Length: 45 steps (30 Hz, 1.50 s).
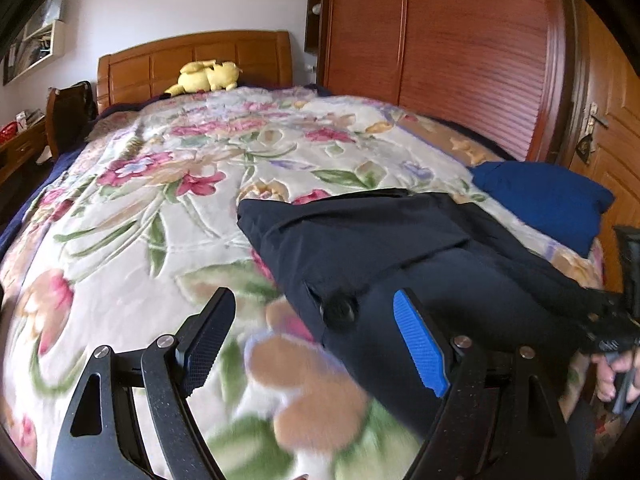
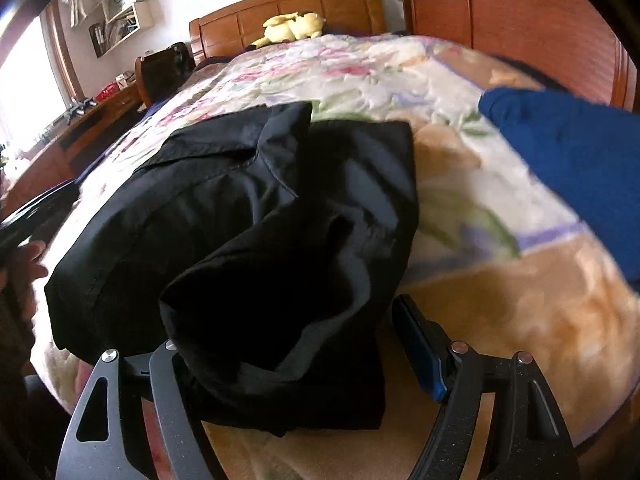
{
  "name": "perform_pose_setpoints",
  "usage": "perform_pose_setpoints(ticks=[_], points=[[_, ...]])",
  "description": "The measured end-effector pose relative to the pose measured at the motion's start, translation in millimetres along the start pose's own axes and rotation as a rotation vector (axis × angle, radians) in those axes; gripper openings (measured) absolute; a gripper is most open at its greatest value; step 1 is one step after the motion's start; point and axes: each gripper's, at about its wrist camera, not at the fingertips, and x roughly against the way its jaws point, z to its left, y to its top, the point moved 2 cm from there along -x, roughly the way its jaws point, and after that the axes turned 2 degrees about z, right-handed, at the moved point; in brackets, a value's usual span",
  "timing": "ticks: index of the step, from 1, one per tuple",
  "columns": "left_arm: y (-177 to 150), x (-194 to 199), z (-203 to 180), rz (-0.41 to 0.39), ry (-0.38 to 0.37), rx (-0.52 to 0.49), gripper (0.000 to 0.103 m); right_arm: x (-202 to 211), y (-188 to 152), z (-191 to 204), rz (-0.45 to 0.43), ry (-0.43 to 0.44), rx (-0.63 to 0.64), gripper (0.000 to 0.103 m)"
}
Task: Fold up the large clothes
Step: 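Lift the coat with the right gripper while the left gripper grasps its other edge, then carry the folded coat with both grippers toward the blue pillow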
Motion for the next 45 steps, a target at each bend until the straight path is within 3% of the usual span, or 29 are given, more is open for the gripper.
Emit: perform_pose_setpoints(ticks=[4, 14, 29, 35, 37, 40, 45], points=[[16, -36, 8, 0.045, 0.028, -0.022, 0.082, -4, 2, 0, 0.006, 0.013, 0.01, 0.077], [36, -94, 40, 0.123, 0.034, 0.052, 0.082, -18, 4, 6, 0.007, 0.046, 0.065, 0.069], [44, -130, 45, 0.142, 0.003, 0.054, 0.082, -22, 5, 10, -0.013, 0.047, 0.096, 0.064], [42, -131, 41, 0.154, -0.076, 0.062, 0.057, -20, 5, 15, -0.013, 0.076, 0.118, 0.048], [41, -129, 35, 0.152, -0.075, 0.037, 0.038, -19, 5, 17, -0.021, 0.076, 0.132, 0.044], [43, -124, 27, 0.14, -0.044, -0.003, 0.019, -15, 5, 15, -0.047, 0.079, 0.145, 0.032], [49, -104, 25, 0.091, 0.02, -0.015, 0.011, 4, 9, 16, -0.126, 0.069, 0.158, 0.021]])
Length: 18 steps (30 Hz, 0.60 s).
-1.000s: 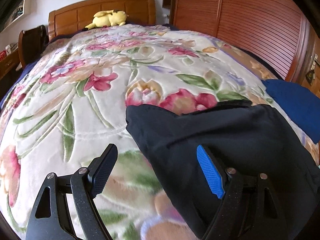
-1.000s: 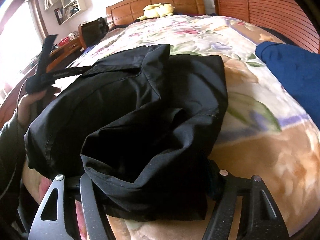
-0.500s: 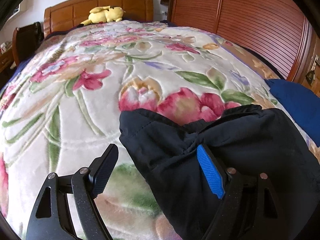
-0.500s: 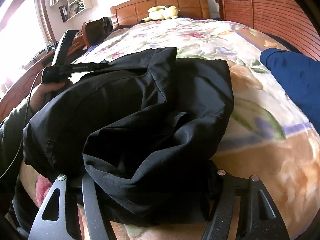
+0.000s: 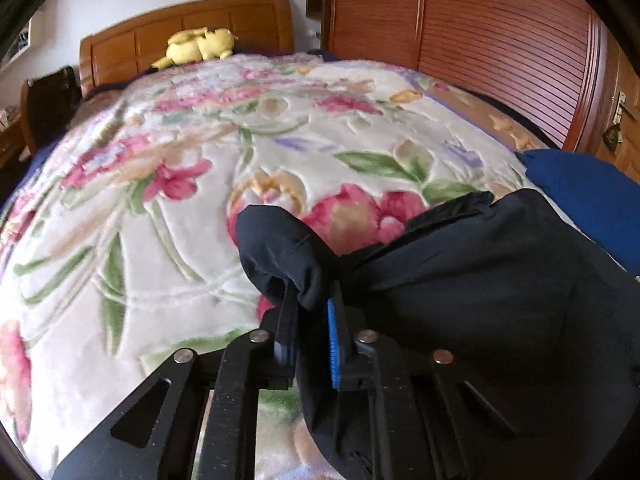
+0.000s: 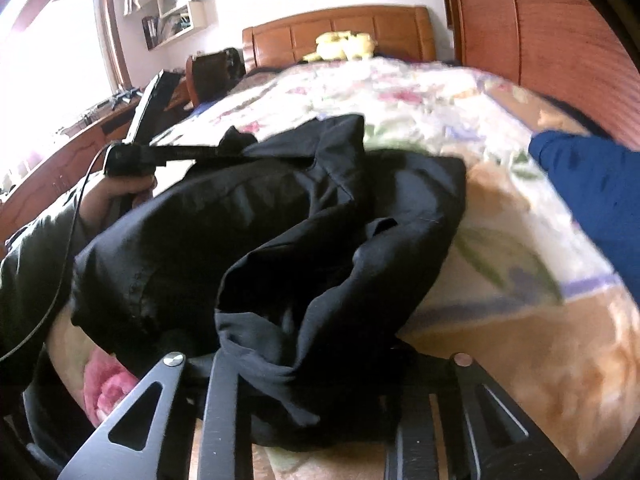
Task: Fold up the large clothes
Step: 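Carry the folded coat with both grippers toward the blue pillow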
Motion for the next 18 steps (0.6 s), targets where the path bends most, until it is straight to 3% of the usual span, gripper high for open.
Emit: perform_pose_setpoints(ticks=[12, 18], points=[[29, 80, -10, -0.183, 0.038, -0.031, 0.008, 44, 33, 2, -0.131, -0.072, 0.102, 0.016], [56, 100, -29, -0.25, 0.042, -0.042, 0.008, 62, 59, -12, -0.166, -0.121, 0.156, 0.016]])
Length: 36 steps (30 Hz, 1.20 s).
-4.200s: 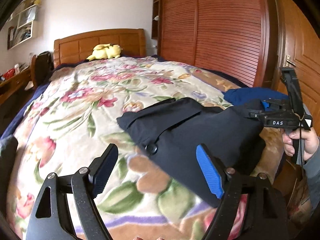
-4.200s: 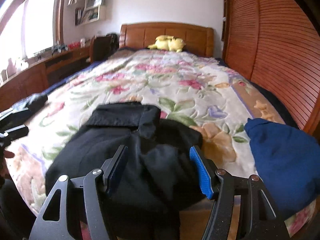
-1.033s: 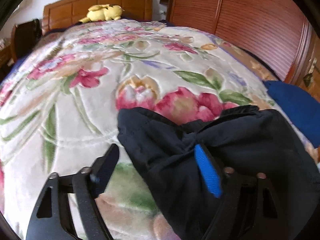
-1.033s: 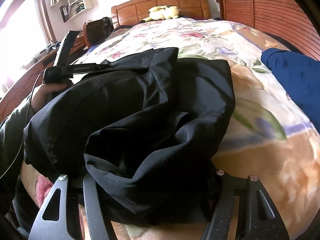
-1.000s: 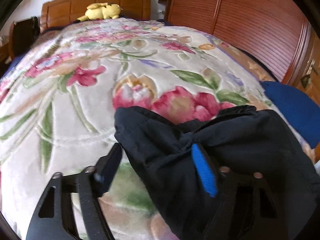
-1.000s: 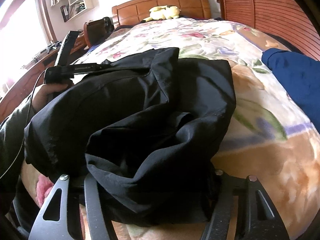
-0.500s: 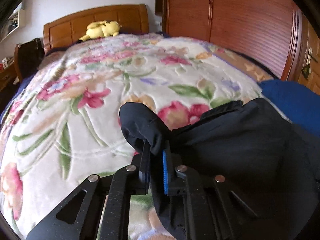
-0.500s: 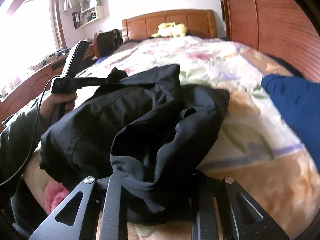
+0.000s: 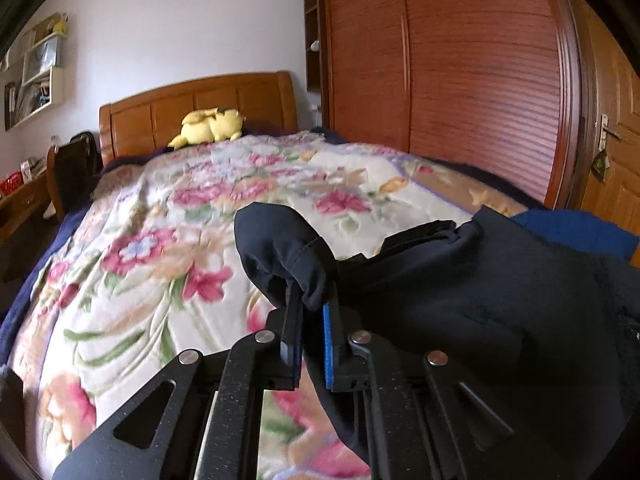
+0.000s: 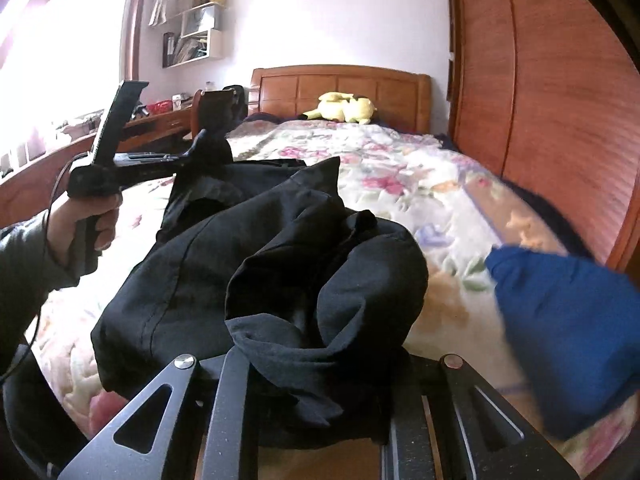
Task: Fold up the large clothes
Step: 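Carry the folded coat with both grippers toward the blue pillow, then lower the coat beside the blue pillow and open both grippers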
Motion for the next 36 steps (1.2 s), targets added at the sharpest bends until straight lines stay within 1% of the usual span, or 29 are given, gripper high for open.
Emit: perform_pose_setpoints(ticks=[3, 6, 11, 14, 16, 17, 19, 21, 23, 24, 25, 26, 27, 28, 29, 30, 31, 32, 33, 34, 35, 36], points=[[25, -3, -20, -0.031, -0.017, 0.0, 0.008, 7, 16, -19, -0.015, -0.041, 0.035, 0.016], [55, -10, -53, -0.064, -0.04, -0.021, 0.008, 20, 29, -48, -0.015, -0.07, 0.049, 0.015], [104, -34, -131, -0.099, -0.093, -0.073, 0.008, 59, 42, -108, -0.035, -0.174, 0.053, 0.015], [128, -52, -193, -0.109, -0.143, -0.103, 0.008, 86, 43, -150, -0.039, -0.246, 0.05, 0.015], [137, -64, -232, -0.108, -0.182, -0.12, 0.008, 101, 39, -183, -0.027, -0.302, 0.024, 0.015], [138, -68, -246, -0.106, -0.197, -0.127, 0.008, 107, 34, -199, -0.01, -0.319, 0.009, 0.015], [135, -86, -286, -0.087, -0.229, -0.152, 0.008, 114, 21, -226, 0.009, -0.361, -0.035, 0.015], [127, -106, -314, -0.048, -0.231, -0.178, 0.009, 110, 2, -247, 0.069, -0.386, -0.073, 0.015], [113, -133, -335, 0.018, -0.209, -0.2, 0.01, 100, -22, -267, 0.134, -0.397, -0.137, 0.017], [107, -141, -339, 0.042, -0.209, -0.202, 0.011, 96, -34, -276, 0.163, -0.401, -0.172, 0.019], [103, -147, -339, 0.064, -0.215, -0.197, 0.011, 95, -42, -281, 0.169, -0.41, -0.198, 0.022], [98, -150, -334, 0.083, -0.217, -0.182, 0.012, 96, -46, -283, 0.157, -0.409, -0.21, 0.028], [96, -150, -331, 0.092, -0.22, -0.165, 0.016, 100, -47, -284, 0.137, -0.412, -0.221, 0.033], [94, -146, -321, 0.103, -0.235, -0.15, 0.022, 105, -48, -284, 0.116, -0.41, -0.242, 0.042], [93, -142, -315, 0.105, -0.253, -0.145, 0.026, 109, -47, -284, 0.105, -0.406, -0.259, 0.045], [93, -135, -310, 0.1, -0.261, -0.146, 0.035, 109, -46, -285, 0.104, -0.408, -0.267, 0.046], [93, -127, -304, 0.089, -0.263, -0.148, 0.039, 111, -42, -284, 0.106, -0.425, -0.271, 0.051], [93, -116, -297, 0.075, -0.273, -0.151, 0.039, 113, -35, -288, 0.099, -0.451, -0.27, 0.061], [92, -108, -292, 0.074, -0.282, -0.156, 0.04, 122, -28, -284, 0.081, -0.489, -0.263, 0.067], [90, -97, -284, 0.074, -0.289, -0.16, 0.041, 134, -35, -281, 0.052, -0.528, -0.254, 0.074], [88, -90, -281, 0.075, -0.295, -0.164, 0.042, 140, -30, -271, 0.03, -0.559, -0.241, 0.077], [84, -78, -277, 0.073, -0.307, -0.171, 0.042, 148, -23, -264, 0.011, -0.593, -0.222, 0.077]])
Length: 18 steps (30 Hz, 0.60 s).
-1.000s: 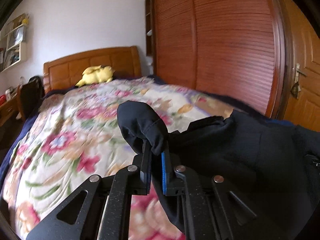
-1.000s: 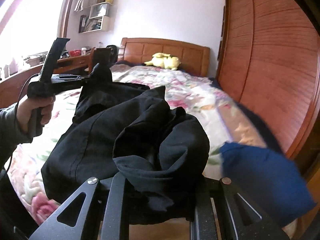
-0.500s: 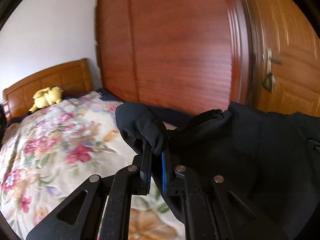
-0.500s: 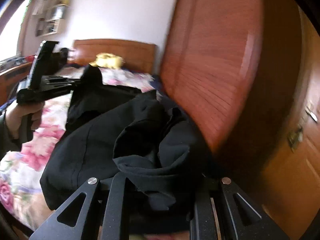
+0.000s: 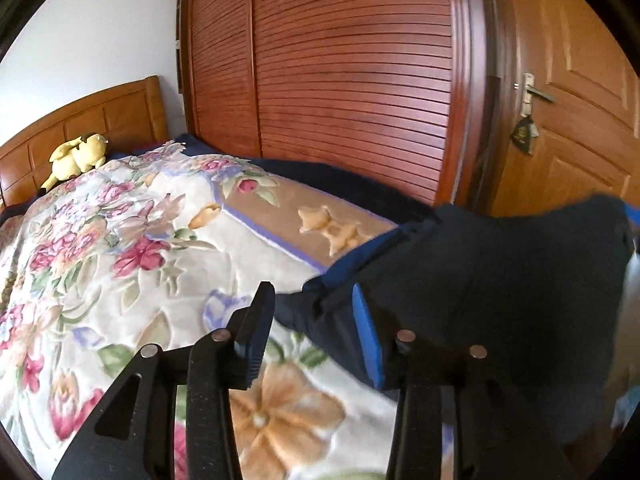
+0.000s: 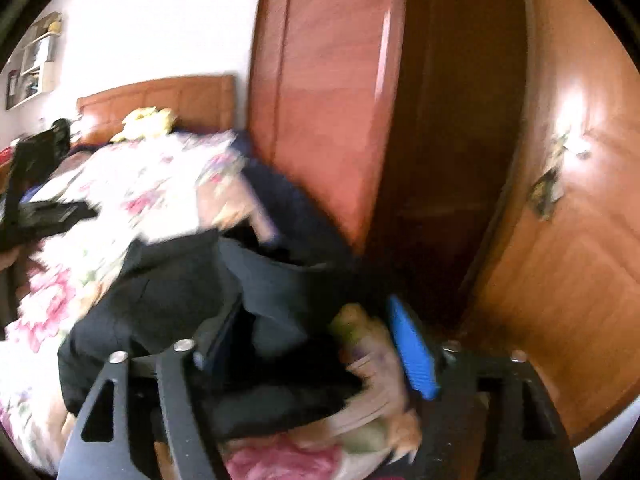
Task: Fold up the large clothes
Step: 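Lower the coat beside the blue pillow and open both grippers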
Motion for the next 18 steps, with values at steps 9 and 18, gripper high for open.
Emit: perform_pose_setpoints(ticks=[9, 18], points=[[-53, 72, 9, -0.045, -0.035, -0.02, 0.042, 44, 20, 81, -0.098, 0.174, 0.076, 0.078], [-94, 108, 17, -0.077, 0.023, -0.071, 0.08, -52, -18, 59, 0.134, 0.091, 0.037, 0.077]])
